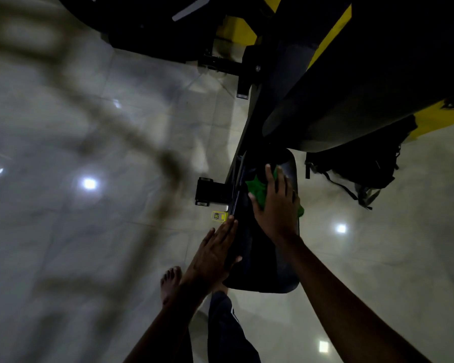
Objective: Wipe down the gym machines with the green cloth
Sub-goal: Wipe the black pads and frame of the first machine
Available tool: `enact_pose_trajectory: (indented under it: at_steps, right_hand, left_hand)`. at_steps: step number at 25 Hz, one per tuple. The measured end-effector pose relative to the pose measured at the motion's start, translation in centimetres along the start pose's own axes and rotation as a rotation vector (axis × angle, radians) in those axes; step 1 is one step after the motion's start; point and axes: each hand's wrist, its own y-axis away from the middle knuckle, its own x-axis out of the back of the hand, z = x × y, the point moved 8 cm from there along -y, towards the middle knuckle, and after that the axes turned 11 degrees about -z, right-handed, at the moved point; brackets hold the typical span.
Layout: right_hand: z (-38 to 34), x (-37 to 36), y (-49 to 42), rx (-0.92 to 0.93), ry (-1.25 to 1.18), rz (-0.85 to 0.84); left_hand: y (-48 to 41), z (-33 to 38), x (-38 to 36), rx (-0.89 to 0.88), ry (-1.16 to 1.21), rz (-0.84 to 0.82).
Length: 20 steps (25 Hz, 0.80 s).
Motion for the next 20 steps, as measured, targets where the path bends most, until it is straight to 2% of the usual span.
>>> enact_pose_trajectory:
  at_steps: [4,6,8,10,15,18,20]
  right_hand:
    - [-1.3,0.8,-3.4,-0.042,0.079,0.017]
    - [-3.4,0.7,-3.8,0.069,0.125,0.007]
    - [-4.6,0.4,-3.6,0.244,0.201,-0.028]
    - [-4.9,0.4,-4.5,0.3,0.259,-0.031]
    - [-5.6,1.2,-6.5,0.188,0.173,0.05]
    - [-1.8,1.2,-3.7,0.022,0.001,0.12]
    - [0.8,0.4,-1.6,-0.08,-0.06,0.082]
  left_hand:
    - [-0.1,-0.3,-0.5,-0.01,0.1,0.043]
    - [-0.1,-0.4,-0.8,0.002,0.091,0.075]
    - [0.0,-0.2,-0.4,0.034,0.071,0.18]
    - [-0.7,0.0,0.2,0.1,0.111,0.252]
    - [-3.4,0.9,1.3,0.117,0.076,0.24]
    - [-3.4,0.3,1.3,0.07,0.071,0.187]
    - [-3.3,0.0,1.1,0.047,0.101,0.176]
